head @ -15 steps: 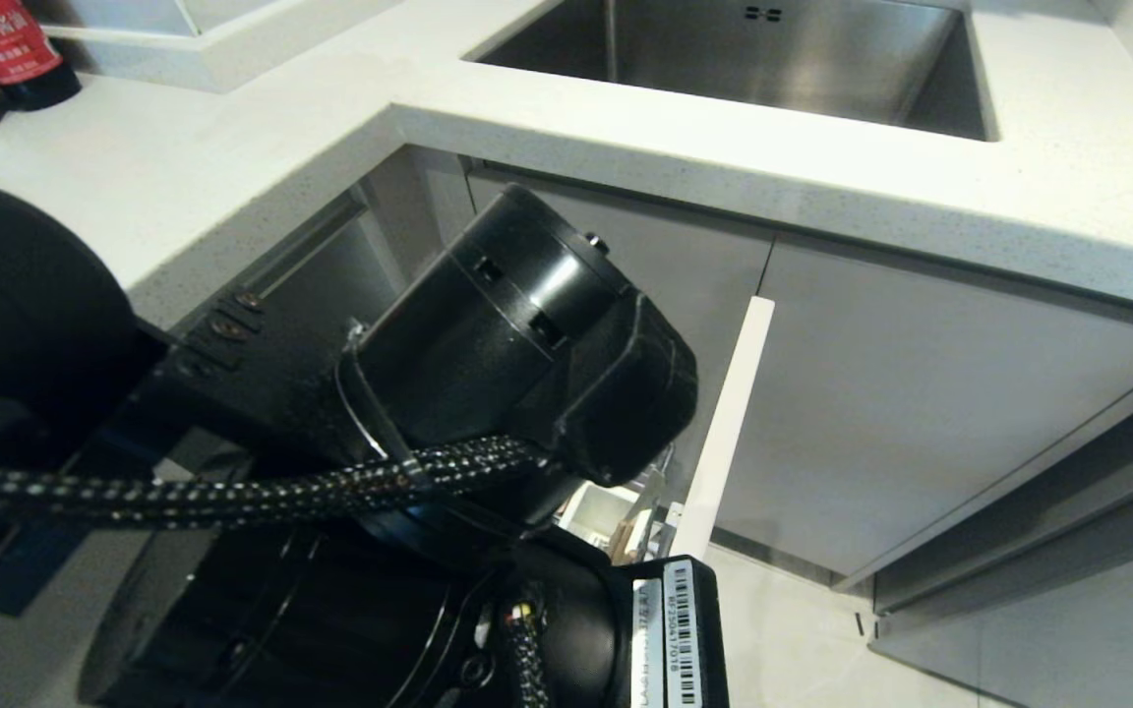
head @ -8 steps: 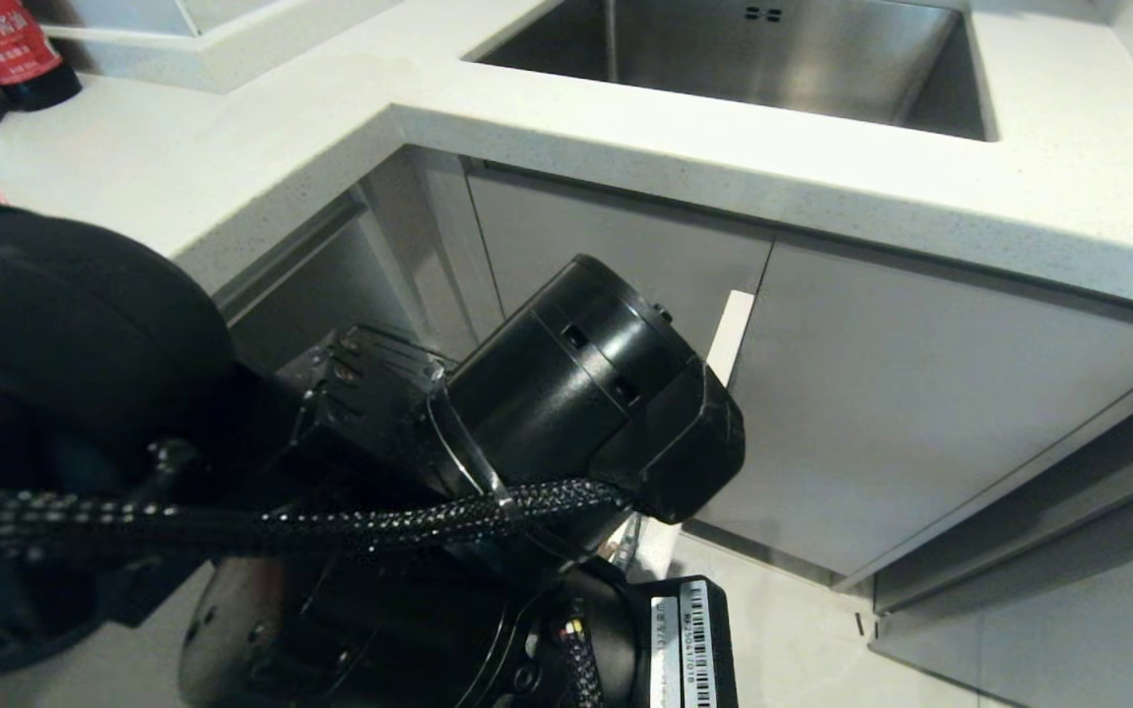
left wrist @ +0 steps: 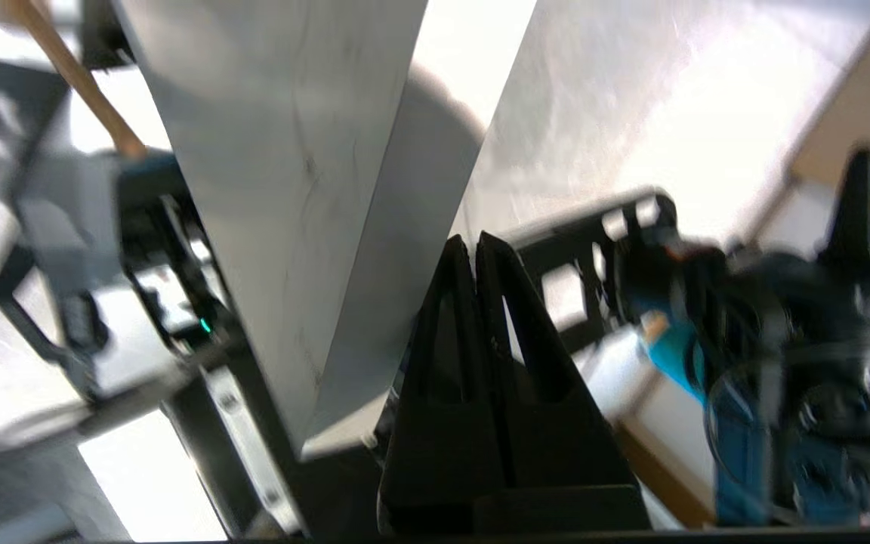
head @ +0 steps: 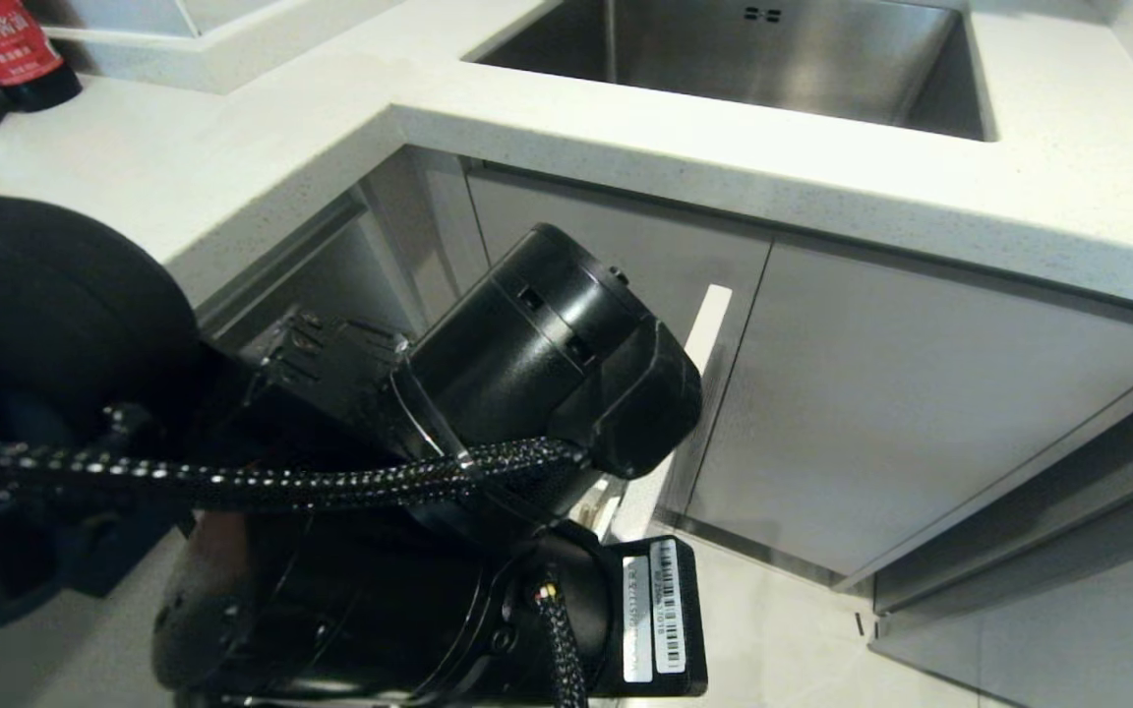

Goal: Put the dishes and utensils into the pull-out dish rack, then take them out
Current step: Close the cupboard

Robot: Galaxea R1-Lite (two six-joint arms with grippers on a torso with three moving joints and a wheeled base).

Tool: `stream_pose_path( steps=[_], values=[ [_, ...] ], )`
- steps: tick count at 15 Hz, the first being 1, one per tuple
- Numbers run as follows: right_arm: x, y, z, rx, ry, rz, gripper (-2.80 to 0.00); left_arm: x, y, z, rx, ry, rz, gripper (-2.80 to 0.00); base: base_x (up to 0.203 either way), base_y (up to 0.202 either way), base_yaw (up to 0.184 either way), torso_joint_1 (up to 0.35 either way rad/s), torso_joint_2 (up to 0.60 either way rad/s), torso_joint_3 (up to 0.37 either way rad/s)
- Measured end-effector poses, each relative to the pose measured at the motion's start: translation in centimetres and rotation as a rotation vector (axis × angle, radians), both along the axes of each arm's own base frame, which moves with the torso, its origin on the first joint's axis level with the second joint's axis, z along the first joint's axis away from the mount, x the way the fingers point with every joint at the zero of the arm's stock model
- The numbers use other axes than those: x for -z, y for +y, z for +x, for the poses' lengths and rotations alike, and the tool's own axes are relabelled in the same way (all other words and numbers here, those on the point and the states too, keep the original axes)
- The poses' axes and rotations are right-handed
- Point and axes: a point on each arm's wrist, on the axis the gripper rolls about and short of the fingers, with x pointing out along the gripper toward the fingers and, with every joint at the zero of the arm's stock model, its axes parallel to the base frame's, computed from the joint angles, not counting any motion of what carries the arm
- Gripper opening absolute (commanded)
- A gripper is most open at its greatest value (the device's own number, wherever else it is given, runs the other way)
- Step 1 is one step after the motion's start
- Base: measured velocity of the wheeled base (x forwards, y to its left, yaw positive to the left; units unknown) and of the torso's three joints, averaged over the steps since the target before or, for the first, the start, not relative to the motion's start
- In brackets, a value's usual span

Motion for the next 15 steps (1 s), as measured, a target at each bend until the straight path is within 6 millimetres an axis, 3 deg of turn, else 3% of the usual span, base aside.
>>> stream_pose_path(
  steps=[9,15],
  values=[
    [0.0,0.0,0.0,0.0,0.0,0.0,-2.8,0.2,1.6,2.0,-0.129,-0.177,0.129,-2.8,0.0,0.0,0.0,0.0,0.0,0.0],
    [0.0,0.0,0.0,0.0,0.0,0.0,-2.8,-1.1,4.5,4.2,-0.238,-0.321,0.225,-2.8,0.0,0.0,0.0,0.0,0.0,0.0]
  ],
)
